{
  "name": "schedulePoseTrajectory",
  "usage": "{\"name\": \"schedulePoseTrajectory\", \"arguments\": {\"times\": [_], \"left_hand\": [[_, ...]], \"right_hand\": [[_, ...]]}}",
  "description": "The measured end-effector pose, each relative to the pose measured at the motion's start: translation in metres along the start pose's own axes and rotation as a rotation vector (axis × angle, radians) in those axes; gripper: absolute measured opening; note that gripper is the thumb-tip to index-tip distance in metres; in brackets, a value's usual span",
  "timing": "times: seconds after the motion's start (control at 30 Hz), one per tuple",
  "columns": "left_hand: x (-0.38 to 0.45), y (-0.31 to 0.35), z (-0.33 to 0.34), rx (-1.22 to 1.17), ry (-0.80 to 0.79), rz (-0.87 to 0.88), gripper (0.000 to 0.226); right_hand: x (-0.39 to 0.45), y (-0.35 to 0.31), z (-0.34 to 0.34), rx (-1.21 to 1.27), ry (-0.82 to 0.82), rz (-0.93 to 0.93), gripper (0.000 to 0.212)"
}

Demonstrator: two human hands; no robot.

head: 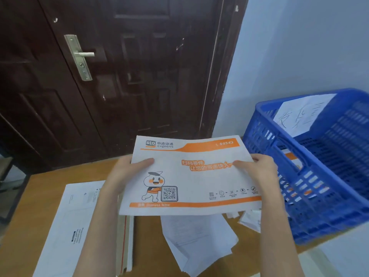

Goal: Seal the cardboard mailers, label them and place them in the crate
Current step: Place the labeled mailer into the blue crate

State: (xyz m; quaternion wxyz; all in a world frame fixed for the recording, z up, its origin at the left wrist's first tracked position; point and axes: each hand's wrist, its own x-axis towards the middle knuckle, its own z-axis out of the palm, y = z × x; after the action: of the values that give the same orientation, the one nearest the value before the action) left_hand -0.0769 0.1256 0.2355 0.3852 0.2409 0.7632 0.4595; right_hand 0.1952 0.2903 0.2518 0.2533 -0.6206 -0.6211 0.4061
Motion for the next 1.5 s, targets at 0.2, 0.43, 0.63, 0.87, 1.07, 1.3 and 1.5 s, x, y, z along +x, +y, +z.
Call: {"name": "schedulePoseTrajectory", "arguments": {"times": [0.2,0.43,0.63,0.87,1.07,1.3,1.5], "left_hand": [[0.003,0.077,0.025,0.055,-0.087,0.176,0.011],[0.006,0.143,0.111,0.044,-0.27,0.347,0.006],[0.005,0.181,0.195,0.036,-0.34,0.376,0.015],[0.008,0.216,0.3,0.093,-0.281,0.357,0.027],[0.011,0.249,0.395,0.248,-0.187,0.311,0.035],[0.03,0.261,0.454,0.473,-0.167,0.105,0.035],[0.068,0.251,0.479,0.546,-0.259,-0.099,0.04]], "right_hand": [[-0.009,-0.02,-0.069,0.087,0.137,-0.035,0.023],[-0.012,-0.002,-0.156,0.099,0.341,0.031,0.016],[0.012,0.021,-0.226,0.12,0.416,0.084,0.016],[0.083,0.059,-0.307,0.085,0.391,0.026,0.023],[0.146,0.096,-0.383,0.089,0.321,0.026,0.021],[0.211,0.124,-0.424,0.027,0.189,0.038,0.013],[0.273,0.138,-0.414,-0.103,0.089,0.067,0.03]]}}
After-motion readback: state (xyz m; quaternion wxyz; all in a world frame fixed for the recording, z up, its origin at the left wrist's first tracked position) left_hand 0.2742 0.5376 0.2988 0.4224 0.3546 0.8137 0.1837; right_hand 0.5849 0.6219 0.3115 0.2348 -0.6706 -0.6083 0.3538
